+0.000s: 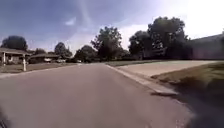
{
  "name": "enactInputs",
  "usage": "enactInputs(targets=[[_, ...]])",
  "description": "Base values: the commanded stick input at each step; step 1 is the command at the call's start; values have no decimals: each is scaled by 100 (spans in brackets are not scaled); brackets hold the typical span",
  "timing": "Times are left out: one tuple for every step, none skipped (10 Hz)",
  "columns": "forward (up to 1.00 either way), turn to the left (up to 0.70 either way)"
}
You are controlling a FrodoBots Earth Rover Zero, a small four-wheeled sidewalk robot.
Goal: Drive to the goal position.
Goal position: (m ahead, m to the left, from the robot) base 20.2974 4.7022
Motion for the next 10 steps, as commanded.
enactInputs(targets=[[70,3],[70,3],[70,3],[70,3],[70,3],[70,3],[70,3],[70,3],[70,3],[70,3]])
